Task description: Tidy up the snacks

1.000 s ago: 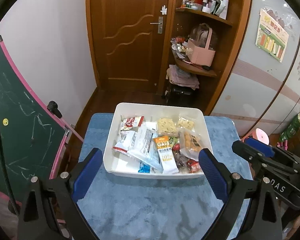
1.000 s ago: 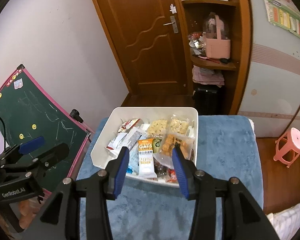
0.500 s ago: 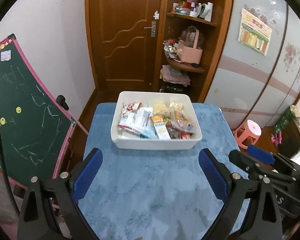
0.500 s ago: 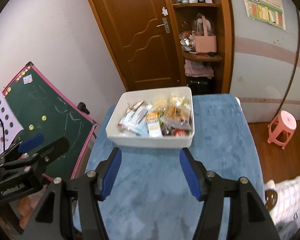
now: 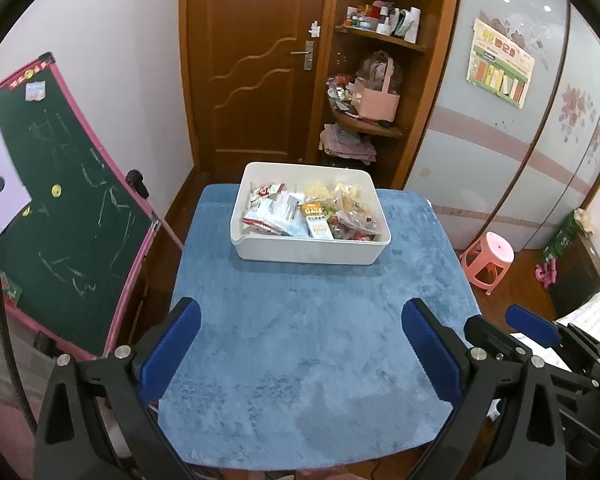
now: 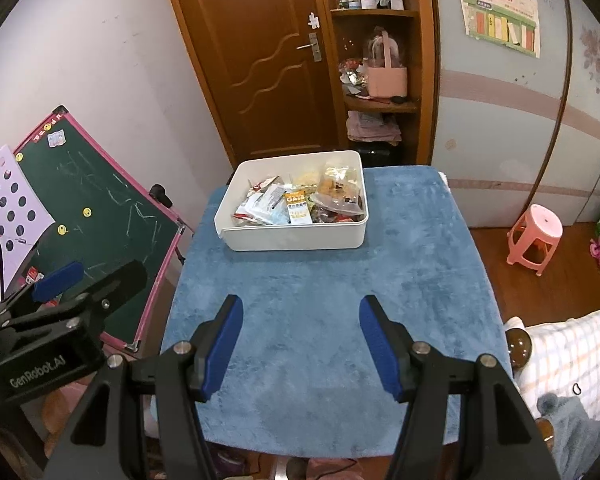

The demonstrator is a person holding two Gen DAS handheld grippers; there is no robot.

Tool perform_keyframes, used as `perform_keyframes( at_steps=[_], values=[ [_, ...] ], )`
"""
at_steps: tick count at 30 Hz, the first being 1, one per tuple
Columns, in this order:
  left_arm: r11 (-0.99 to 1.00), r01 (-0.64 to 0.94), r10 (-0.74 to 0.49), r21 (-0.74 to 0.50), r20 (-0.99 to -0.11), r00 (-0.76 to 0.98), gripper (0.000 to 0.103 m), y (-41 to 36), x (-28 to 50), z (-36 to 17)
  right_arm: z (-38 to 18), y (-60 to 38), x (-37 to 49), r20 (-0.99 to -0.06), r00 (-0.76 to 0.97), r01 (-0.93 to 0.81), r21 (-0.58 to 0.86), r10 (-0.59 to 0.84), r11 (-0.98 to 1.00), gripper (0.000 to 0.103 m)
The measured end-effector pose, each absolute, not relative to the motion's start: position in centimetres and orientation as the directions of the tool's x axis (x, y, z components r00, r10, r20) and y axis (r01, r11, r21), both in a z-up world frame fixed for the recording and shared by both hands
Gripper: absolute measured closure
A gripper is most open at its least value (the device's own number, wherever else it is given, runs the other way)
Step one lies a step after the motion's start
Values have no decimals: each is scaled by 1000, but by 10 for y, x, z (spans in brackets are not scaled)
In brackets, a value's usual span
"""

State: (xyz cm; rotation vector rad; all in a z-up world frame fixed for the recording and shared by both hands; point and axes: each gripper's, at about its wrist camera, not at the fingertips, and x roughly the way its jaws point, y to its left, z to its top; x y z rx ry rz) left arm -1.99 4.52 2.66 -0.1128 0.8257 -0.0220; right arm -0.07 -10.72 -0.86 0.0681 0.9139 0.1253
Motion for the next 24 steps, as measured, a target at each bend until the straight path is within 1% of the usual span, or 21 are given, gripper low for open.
perform_keyframes(
  at_steps=[3, 15, 24],
  values=[
    [992, -43, -56, -115, -740, 670, 3, 46, -25, 27, -5, -107, -7, -783, 609, -71, 106, 128, 992, 42],
    [996, -73, 9, -55, -731, 682, 3, 31, -29, 38, 4, -113, -7, -764, 635, -67, 88, 110, 994, 42],
    [996, -83, 24, -45, -725, 688, 3, 27, -23, 43, 8, -119, 4, -766, 635, -76, 73, 104, 994, 42]
  ],
)
